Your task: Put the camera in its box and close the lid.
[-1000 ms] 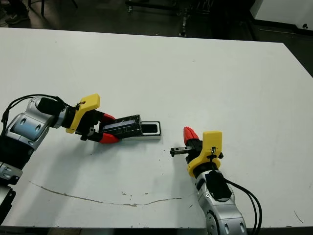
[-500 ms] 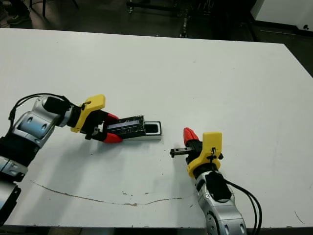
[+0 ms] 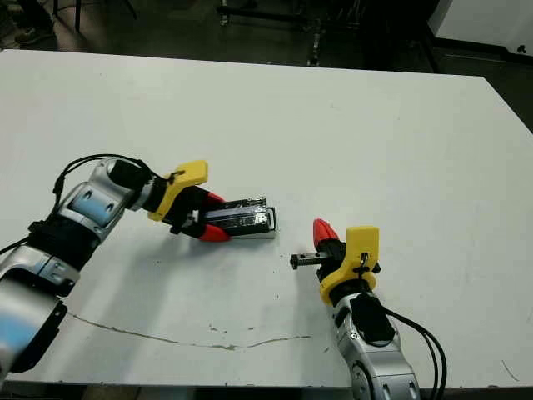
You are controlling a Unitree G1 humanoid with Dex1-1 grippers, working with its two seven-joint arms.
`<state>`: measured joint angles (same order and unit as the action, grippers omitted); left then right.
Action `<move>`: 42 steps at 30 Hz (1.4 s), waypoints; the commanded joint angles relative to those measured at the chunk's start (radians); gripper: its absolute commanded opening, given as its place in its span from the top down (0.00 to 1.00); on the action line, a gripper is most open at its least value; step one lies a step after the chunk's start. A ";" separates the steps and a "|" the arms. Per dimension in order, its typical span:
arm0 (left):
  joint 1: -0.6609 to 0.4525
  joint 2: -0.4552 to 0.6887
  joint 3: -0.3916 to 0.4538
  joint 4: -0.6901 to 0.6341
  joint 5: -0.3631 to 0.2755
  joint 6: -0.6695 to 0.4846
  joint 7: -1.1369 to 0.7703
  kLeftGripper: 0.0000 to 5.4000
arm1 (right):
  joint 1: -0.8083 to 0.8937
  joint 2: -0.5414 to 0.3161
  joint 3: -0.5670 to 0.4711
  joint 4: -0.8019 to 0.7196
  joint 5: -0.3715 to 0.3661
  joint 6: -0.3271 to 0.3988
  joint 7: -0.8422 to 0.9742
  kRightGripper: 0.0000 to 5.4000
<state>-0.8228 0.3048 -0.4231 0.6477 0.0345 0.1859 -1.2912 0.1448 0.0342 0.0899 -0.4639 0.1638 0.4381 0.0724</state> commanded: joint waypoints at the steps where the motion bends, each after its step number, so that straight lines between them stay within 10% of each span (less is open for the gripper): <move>1: 0.035 -0.059 -0.057 0.028 0.036 -0.006 0.003 0.41 | 0.010 -0.006 -0.008 -0.005 0.005 0.007 -0.005 1.00; 42: -0.067 -0.166 -0.187 0.208 0.199 0.002 0.105 0.41 | 0.012 -0.012 -0.011 -0.004 0.011 -0.004 -0.002 1.00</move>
<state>-0.9648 0.2039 -0.5312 0.8413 0.1421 0.1768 -1.2665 0.1489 0.0313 0.0844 -0.4642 0.1754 0.4378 0.0729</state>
